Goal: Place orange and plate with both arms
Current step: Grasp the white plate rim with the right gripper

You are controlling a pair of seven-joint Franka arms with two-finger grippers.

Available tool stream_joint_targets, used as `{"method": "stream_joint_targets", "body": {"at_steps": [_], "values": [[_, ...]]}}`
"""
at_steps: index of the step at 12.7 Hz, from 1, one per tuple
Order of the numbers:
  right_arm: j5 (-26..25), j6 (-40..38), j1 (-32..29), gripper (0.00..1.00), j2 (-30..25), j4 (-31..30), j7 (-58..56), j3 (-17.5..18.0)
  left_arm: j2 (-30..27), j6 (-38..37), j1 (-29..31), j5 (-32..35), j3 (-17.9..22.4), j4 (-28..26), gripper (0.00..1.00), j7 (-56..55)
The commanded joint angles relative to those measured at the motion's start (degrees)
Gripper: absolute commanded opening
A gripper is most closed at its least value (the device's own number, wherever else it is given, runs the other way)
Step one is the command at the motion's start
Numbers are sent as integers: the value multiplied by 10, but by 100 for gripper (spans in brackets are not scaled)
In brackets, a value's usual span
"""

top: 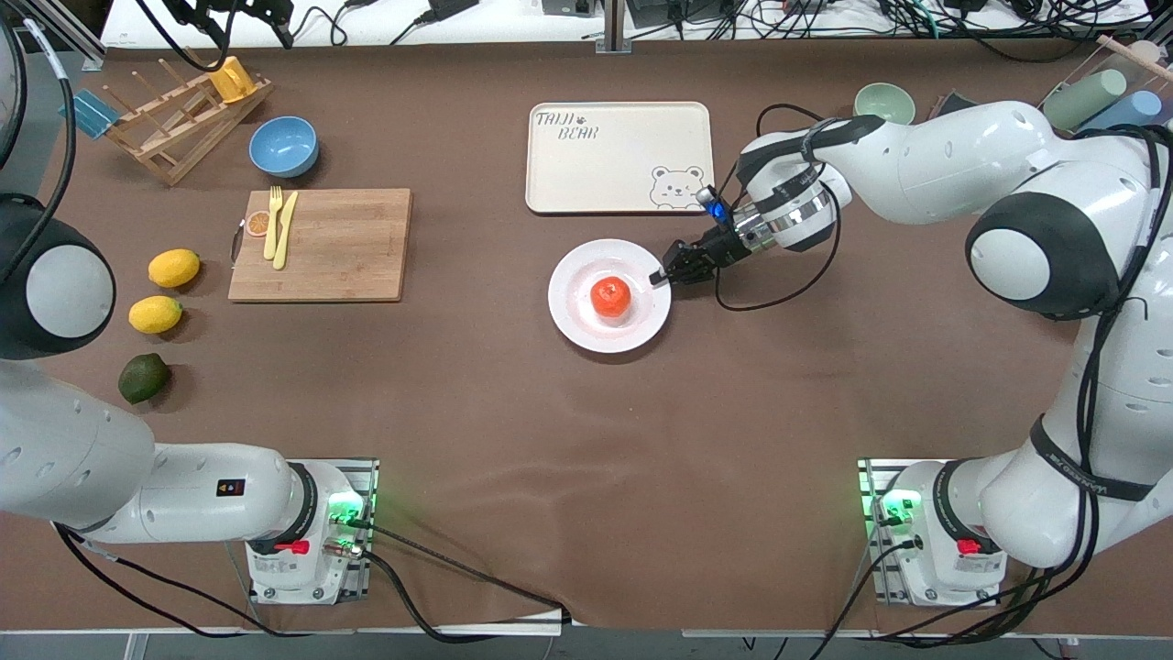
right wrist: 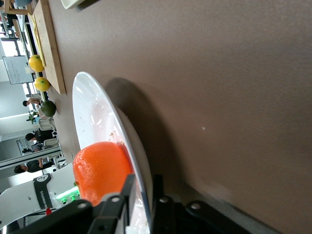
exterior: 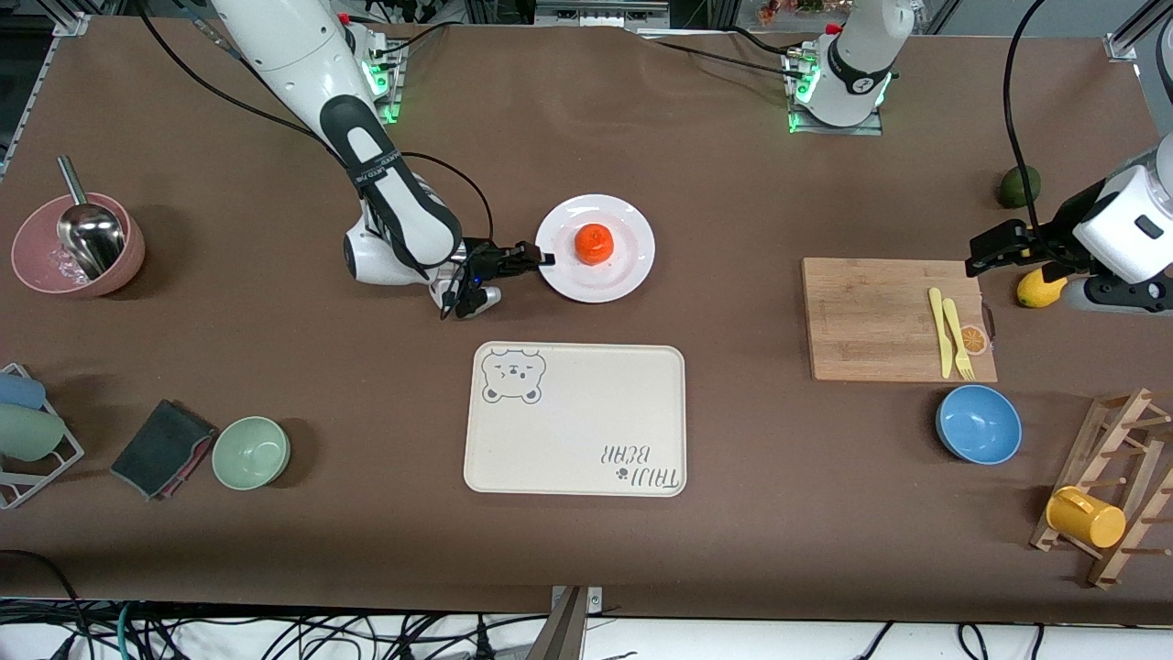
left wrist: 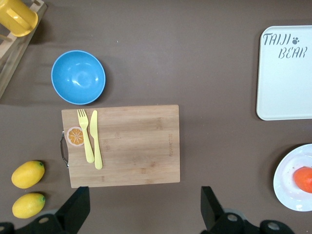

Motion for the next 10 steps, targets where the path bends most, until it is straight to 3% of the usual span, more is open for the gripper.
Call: {"method": "stream_joint_targets", "body": {"at_steps": [1,5,10], "values": [[12,-3,7,0,5,12,-10,-2,-14,19,-6,19,9,-28,100,18],[9,-21,1,0,-4,17,-11,-4,-12,16,-7,32,9,-32,100,23],[7,-53,-5,0,-8,95,2,-19,-1,13,-2,33,14,-32,100,43]]}}
